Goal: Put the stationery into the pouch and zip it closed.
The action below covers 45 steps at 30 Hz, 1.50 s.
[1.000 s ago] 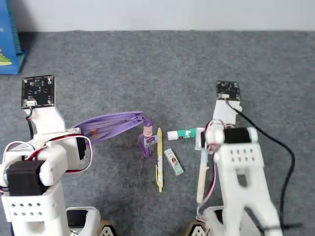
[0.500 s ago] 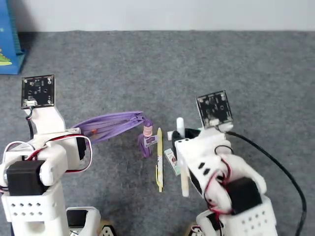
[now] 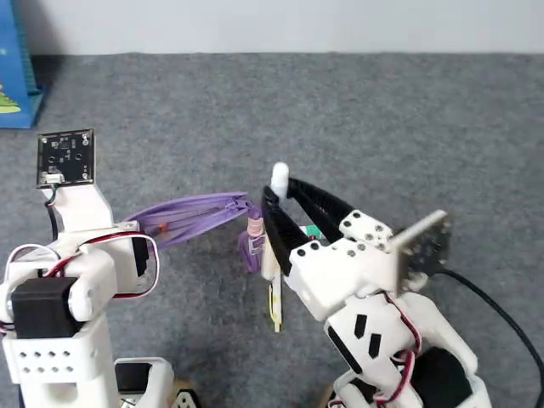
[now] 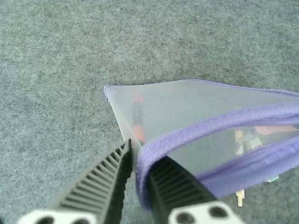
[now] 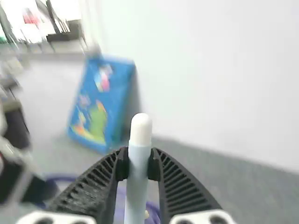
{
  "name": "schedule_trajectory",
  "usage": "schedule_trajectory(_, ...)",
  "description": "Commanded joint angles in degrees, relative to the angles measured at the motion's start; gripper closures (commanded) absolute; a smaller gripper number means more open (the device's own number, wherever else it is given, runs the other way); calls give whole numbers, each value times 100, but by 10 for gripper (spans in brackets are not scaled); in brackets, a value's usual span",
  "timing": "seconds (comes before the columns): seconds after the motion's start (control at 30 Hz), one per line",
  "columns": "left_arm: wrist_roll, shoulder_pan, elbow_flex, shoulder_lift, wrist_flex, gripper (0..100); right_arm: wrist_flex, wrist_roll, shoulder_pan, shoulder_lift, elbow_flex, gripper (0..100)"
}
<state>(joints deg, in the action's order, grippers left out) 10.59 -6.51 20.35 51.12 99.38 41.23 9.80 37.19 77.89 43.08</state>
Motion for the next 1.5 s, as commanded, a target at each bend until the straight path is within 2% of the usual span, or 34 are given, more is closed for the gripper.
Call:
schedule_trajectory(0.0,-26,35,-48,62,114,987,-884,299,189,48,-343,991)
schedule_trajectory(0.3,-26,35,-48,35,114,987,-2484,396,400,-400,-325,991)
schedule_trajectory(0.43,-26,26,-48,35,105,987,-3073,756,382,-1051,-325,991)
schedule_trajectory(0.67,-26,0,-48,35,105,987,-3231,809,374,-1807,-316,991)
schedule_trajectory(0.77,-26,9,-48,35,105,987,-3459,809,374,-1938,44,991)
schedule_trajectory(0.9,-26,18,-48,35,105,987,-4330,756,391,-1947,1011,991)
schedule_trajectory(1.0,-26,9,-48,35,105,987,-4576,281,418,-1938,1486,986)
schedule_trajectory(1.1,-26,18,-48,35,105,987,-4057,167,629,-1666,1556,940)
schedule_trajectory(1.27,-26,9,-48,35,105,987,-2422,202,884,-787,1187,758)
schedule_trajectory(1.33,-26,9,-48,35,105,987,-1736,290,813,-593,888,759)
schedule_trajectory(1.47,-26,-9,-48,35,105,987,-356,791,224,-523,211,779)
